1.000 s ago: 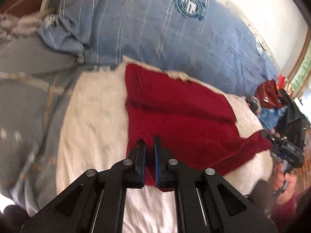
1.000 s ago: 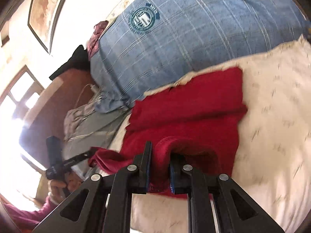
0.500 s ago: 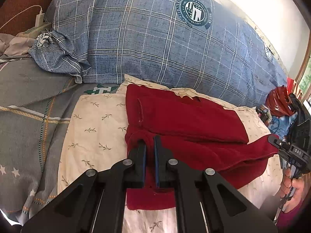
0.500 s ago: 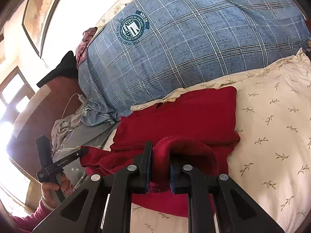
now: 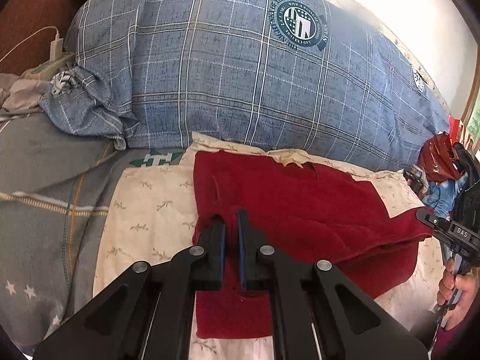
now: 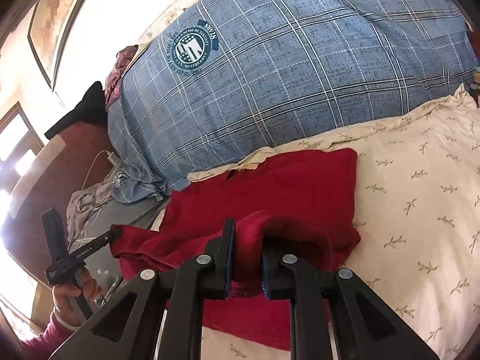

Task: Fold small clothes
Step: 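Lift the hem end and fold it over toward the collar with both grippers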

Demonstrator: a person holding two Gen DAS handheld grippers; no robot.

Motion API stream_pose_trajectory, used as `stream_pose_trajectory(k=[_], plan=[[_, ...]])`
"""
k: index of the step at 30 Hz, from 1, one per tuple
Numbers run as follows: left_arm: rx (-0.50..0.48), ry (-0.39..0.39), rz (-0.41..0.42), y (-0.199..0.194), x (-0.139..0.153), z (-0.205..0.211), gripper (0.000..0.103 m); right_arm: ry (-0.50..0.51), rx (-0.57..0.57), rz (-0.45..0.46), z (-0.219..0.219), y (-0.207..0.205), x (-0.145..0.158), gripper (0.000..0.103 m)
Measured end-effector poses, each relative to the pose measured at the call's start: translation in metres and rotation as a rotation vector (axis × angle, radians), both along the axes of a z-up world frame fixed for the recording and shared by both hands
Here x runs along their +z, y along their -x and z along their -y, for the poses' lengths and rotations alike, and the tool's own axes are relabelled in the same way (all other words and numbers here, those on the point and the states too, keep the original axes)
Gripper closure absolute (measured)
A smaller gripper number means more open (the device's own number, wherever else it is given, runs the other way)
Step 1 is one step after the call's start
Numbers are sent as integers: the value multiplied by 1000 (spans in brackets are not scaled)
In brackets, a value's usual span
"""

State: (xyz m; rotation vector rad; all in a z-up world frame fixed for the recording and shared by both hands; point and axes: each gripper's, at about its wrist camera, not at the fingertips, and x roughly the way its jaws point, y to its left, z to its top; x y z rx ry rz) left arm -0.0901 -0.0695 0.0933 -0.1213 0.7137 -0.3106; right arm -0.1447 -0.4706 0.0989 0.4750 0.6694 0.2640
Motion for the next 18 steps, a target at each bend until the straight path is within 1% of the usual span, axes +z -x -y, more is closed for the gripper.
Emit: stream_pose_trajectory(k=[9, 18], plan=[[12, -38, 15, -25, 2, 14, 98, 40, -31, 10, 4, -22, 5, 89], [23, -74, 32, -49, 2, 28, 98, 51, -50, 2, 11, -45, 4, 89]])
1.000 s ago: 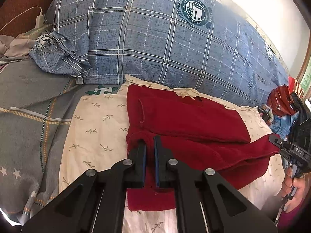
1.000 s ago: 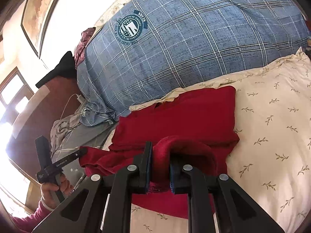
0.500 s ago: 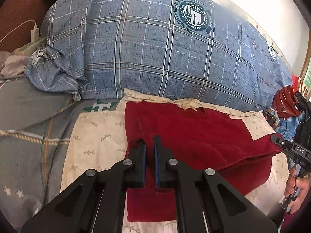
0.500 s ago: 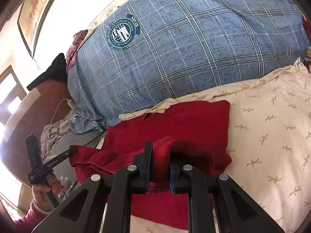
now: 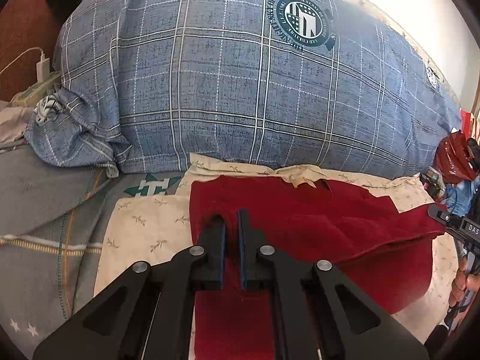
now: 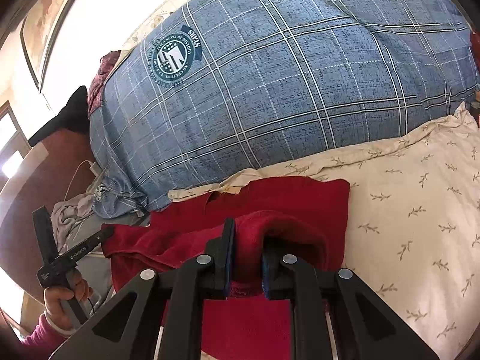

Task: Fold small clothes
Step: 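Lift the hem end and fold it over toward the collar with both grippers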

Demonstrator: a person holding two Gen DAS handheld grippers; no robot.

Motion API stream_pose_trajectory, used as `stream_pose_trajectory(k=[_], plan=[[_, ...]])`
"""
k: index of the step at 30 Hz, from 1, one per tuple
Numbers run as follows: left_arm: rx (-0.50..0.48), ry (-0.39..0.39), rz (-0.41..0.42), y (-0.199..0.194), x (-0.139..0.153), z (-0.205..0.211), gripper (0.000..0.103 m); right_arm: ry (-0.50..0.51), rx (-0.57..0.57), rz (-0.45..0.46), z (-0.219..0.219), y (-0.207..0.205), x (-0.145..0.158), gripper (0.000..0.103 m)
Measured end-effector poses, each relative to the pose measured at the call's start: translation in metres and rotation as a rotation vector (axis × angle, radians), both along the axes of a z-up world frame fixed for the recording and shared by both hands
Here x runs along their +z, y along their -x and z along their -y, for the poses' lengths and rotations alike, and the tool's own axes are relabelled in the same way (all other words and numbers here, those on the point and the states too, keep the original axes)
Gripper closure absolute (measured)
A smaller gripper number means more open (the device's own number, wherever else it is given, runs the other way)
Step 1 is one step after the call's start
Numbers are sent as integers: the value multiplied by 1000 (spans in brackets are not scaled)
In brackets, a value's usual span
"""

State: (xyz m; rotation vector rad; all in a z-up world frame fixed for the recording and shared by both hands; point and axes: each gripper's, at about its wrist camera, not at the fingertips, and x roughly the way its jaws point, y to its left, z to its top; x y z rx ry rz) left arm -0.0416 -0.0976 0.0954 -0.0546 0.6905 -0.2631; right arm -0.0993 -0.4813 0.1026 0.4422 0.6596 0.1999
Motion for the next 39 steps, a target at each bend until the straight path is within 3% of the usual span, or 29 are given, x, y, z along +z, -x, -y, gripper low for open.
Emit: stream_pose_trajectory(k=[12, 24, 28, 33, 37, 39], plan=[[27, -38, -39, -47, -17, 18, 98, 32, -24, -59, 9, -47, -18, 89], [61, -13, -105, -82, -39, 17, 98, 33, -22, -88, 10, -88, -30, 89], [76, -20, -126, -90, -47, 19, 98, 41, -18, -154, 13, -108, -47, 88], [71, -18, -136, -95, -54, 19, 95, -51, -34, -223, 25, -120, -65, 86], [48, 12, -161, -99, -55, 15, 94, -141, -39, -218, 34, -118, -60, 82], [22, 35, -167, -97, -51, 12, 86, -146, -35, -192, 34, -113, -51, 79]])
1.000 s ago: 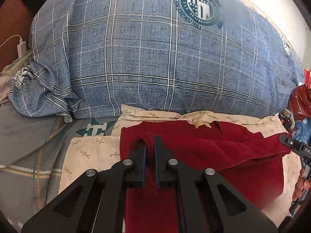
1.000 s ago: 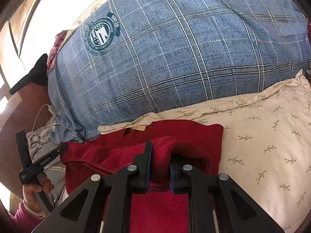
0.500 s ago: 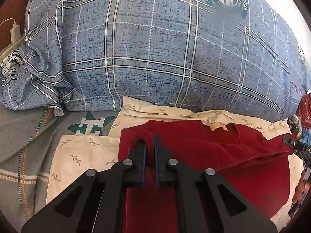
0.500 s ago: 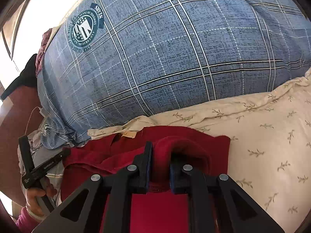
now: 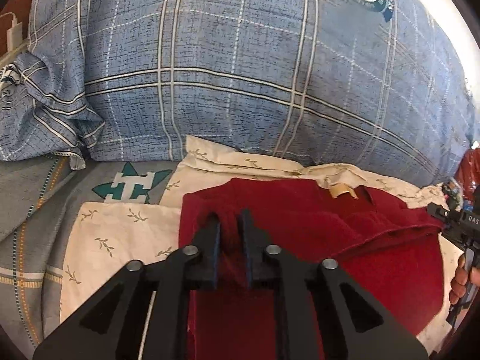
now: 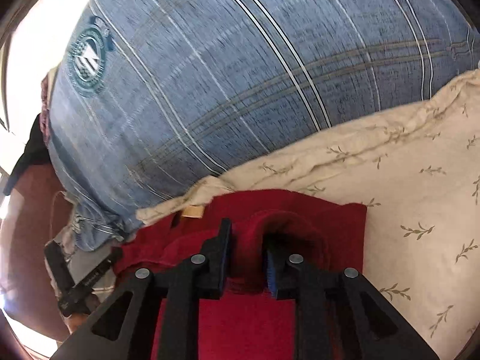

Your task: Fold small clothes

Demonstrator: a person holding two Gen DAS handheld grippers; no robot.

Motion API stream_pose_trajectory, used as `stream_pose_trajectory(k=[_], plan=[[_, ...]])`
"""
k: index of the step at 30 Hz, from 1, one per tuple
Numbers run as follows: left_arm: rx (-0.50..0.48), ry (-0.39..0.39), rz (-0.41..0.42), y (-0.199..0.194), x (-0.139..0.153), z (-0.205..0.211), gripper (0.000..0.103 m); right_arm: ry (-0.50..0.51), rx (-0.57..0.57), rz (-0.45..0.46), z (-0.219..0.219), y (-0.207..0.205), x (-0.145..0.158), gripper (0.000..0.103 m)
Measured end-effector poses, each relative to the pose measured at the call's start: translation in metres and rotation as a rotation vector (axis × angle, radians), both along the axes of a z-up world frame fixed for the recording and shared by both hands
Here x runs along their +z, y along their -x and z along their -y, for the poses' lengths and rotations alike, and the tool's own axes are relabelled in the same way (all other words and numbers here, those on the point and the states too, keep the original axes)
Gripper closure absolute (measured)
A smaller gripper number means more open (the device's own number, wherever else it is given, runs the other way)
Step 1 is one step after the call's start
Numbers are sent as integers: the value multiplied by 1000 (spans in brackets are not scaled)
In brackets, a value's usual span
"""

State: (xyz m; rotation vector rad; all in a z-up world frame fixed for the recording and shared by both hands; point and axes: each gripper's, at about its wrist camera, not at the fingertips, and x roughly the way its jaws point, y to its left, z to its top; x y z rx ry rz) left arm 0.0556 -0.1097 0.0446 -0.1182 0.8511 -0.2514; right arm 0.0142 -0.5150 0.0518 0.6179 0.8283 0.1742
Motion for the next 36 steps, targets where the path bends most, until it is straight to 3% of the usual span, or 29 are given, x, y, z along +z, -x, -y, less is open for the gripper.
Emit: stream_pose_trajectory(k=[2, 3, 4, 5, 7, 11, 16, 24, 29, 33, 36], plan=[[-36, 35, 12, 5, 6, 0, 60, 7, 9, 25, -3, 4, 10, 73], [-52, 46, 23, 7, 9, 0, 53, 6, 11, 34, -4, 5, 13, 69], [-48, 31, 50, 12, 13, 1, 29, 5, 13, 36, -5, 6, 16, 67], [-20, -3, 99, 17, 19, 1, 19, 5, 14, 34, -6, 6, 19, 64], [-18, -2, 146, 22, 27, -2, 19, 4, 20, 40, -8, 11, 23, 63], [-17, 18, 134, 24, 34, -11, 19, 23, -18, 63, -5, 24, 29, 51], [-22, 8, 131, 29, 32, -11, 19, 26, -105, 105, 11, 38, 36, 50], [15, -15, 54, 9, 5, 6, 19, 217, 2, 87, -32, 1, 28, 53], [59, -67, -7, -17, -16, 9, 19, 353, -22, -15, -42, -47, 2, 57], [76, -30, -80, -35, -33, 1, 19, 400, -39, -110, -37, -74, -30, 56], [82, -7, -104, -40, -37, -2, 17, 391, -53, -114, -36, -78, -32, 55]])
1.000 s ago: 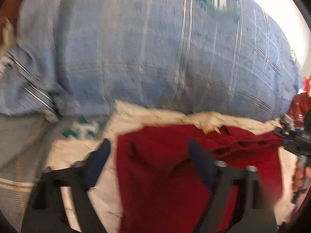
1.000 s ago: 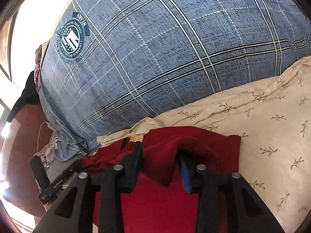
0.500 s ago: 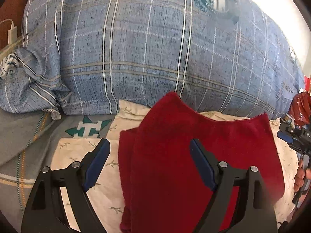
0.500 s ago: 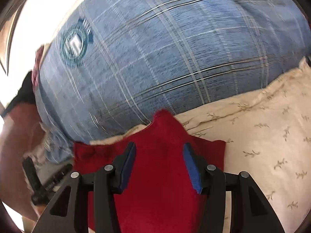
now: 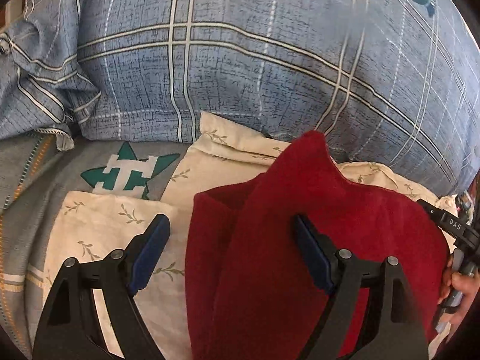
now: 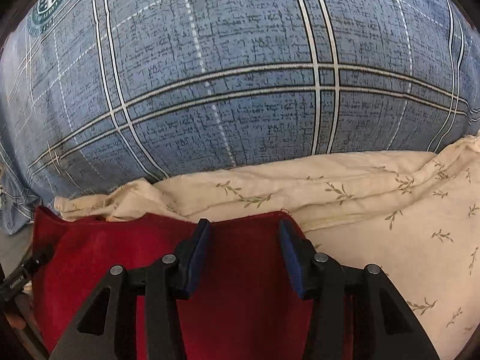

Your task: Fold small clothes

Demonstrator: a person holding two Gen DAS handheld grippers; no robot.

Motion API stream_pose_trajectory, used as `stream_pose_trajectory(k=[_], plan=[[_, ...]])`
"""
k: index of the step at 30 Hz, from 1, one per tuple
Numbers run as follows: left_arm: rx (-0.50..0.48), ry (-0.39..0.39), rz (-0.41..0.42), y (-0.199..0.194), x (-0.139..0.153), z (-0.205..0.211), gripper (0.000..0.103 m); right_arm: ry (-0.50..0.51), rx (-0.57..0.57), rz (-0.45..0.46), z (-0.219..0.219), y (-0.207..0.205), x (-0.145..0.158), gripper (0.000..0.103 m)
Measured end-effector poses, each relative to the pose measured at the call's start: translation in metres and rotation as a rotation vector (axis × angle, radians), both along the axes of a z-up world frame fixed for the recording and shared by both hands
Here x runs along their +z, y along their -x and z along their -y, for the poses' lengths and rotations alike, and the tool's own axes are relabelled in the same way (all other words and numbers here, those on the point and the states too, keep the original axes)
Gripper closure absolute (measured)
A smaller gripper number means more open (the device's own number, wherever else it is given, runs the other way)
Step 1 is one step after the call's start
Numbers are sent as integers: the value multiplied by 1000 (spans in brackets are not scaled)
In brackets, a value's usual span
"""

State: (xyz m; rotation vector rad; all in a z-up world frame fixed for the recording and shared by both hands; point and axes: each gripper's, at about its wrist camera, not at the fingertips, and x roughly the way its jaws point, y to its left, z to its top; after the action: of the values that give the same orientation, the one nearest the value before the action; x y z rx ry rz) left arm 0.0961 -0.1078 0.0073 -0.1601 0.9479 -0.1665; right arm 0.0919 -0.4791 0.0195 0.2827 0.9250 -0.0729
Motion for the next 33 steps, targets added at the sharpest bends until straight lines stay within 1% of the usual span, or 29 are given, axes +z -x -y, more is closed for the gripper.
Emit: stream_pose_trajectory(k=[2, 4, 7, 10, 12, 14, 16, 17, 18, 20, 21, 23, 26, 27, 28, 30, 33], plan=[[2, 15, -5, 1, 0, -3, 17, -7, 6, 5, 0, 4, 6, 55], [2, 12, 3, 4, 3, -6, 17, -18, 10, 26, -1, 16, 19, 54], [5, 8, 19, 16, 12, -14, 17, -43, 38, 67, -4, 46, 40, 54], [-17, 11, 44, 39, 21, -24, 17, -30, 66, 79, -9, 82, 51, 54], [-44, -9, 78, 64, 27, -32, 17, -40, 80, 84, -9, 103, 51, 54], [-58, -34, 100, 86, 31, -36, 17, -40, 82, 71, -10, 119, 46, 54], [-81, -42, 108, 104, 32, -36, 17, -42, 78, 45, -9, 127, 34, 54], [-90, -42, 108, 114, 30, -36, 17, -42, 88, 25, -10, 124, 27, 53], [-92, -41, 102, 122, 28, -36, 17, -11, 98, 18, -12, 120, 23, 53], [-93, -48, 77, 132, 22, -34, 17, 38, 95, 3, -22, 118, 33, 51], [-86, -52, 66, 136, 19, -33, 17, 23, 100, 12, -27, 119, 39, 51], [-72, -48, 63, 141, 14, -32, 17, -36, 132, 58, -41, 117, 57, 51], [-63, -15, 68, 145, 8, -33, 17, -41, 236, 98, -90, 100, 76, 52], [-67, 3, 66, 144, 7, -35, 17, -38, 280, 103, -111, 91, 79, 55], [-69, 11, 67, 144, 7, -36, 17, -31, 320, 105, -132, 81, 79, 57], [-68, 29, 68, 140, 4, -40, 17, -8, 370, 115, -168, 59, 78, 57], [-69, 84, 49, 137, -3, -46, 16, 3, 419, 104, -214, 20, 65, 59]])
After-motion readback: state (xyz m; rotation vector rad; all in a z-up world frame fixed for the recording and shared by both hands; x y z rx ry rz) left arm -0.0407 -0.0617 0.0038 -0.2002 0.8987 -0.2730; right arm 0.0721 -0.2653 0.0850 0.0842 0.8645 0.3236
